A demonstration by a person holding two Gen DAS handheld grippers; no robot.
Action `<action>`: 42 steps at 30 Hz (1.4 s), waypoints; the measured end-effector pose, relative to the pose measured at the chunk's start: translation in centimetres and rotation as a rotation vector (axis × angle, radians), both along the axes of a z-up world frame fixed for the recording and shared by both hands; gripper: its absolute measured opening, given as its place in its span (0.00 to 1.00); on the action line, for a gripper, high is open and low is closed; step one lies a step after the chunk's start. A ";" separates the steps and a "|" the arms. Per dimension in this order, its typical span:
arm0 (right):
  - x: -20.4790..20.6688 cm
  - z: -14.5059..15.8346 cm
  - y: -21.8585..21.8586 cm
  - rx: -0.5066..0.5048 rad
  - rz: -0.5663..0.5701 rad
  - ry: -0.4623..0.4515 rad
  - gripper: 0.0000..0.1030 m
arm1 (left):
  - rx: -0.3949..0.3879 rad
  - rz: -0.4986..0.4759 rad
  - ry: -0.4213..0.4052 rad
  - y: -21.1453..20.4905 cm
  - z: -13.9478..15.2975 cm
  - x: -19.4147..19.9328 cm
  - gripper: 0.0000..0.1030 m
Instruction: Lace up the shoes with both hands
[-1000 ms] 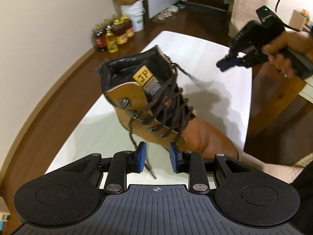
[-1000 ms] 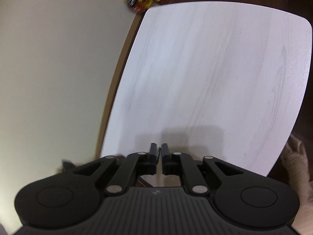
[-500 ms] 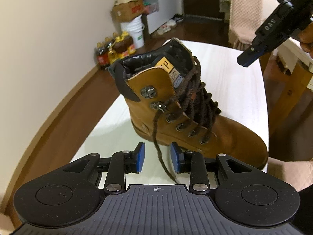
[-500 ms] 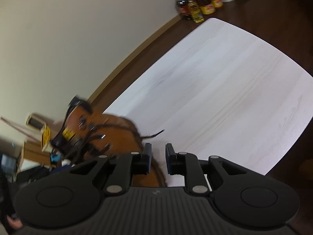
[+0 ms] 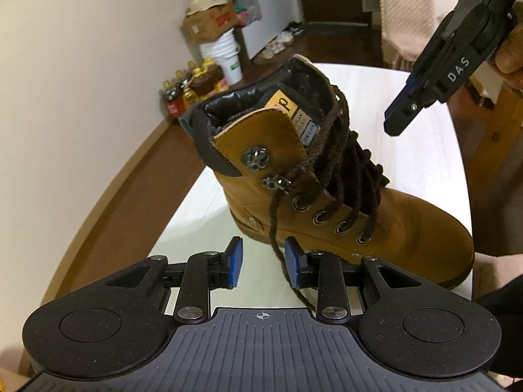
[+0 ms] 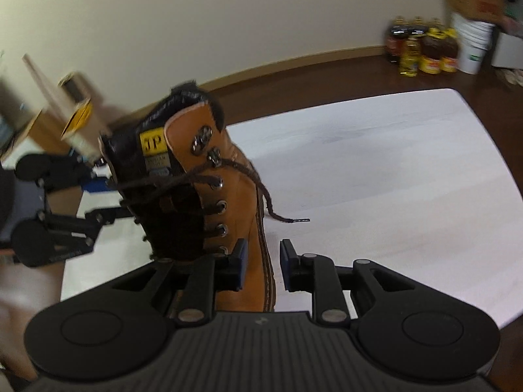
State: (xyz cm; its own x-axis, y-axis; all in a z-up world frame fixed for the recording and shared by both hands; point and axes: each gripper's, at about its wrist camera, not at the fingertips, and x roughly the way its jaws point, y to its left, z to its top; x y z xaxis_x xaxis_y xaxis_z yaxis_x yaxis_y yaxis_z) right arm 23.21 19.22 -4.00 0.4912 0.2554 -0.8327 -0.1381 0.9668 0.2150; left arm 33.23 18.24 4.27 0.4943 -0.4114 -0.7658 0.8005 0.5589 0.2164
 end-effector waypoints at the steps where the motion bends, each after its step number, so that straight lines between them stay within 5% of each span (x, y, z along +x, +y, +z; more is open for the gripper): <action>1: 0.3 -0.3 -0.1 0.001 0.018 0.000 0.23 | 0.007 0.009 -0.001 -0.4 0.0 -0.2 0.31; 9: 2.1 -2.0 0.4 -0.070 0.200 -0.061 0.24 | 0.019 0.098 0.024 -1.8 0.4 -0.4 0.24; 18: 3.4 -2.3 1.1 -0.063 0.229 -0.041 0.24 | -0.035 0.276 0.202 -1.0 1.2 1.0 0.25; 42: 3.3 -1.2 3.6 -0.147 0.247 -0.043 0.25 | -0.044 0.224 0.150 -0.3 -0.1 0.5 0.27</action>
State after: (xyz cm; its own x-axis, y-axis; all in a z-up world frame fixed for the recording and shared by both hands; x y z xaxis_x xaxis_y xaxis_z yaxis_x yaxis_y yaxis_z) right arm 26.54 22.84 -5.25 0.4649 0.2498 -0.8494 -0.3797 0.9229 0.0636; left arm 33.71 17.97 4.21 0.4592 -0.3387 -0.8213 0.6771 0.7319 0.0767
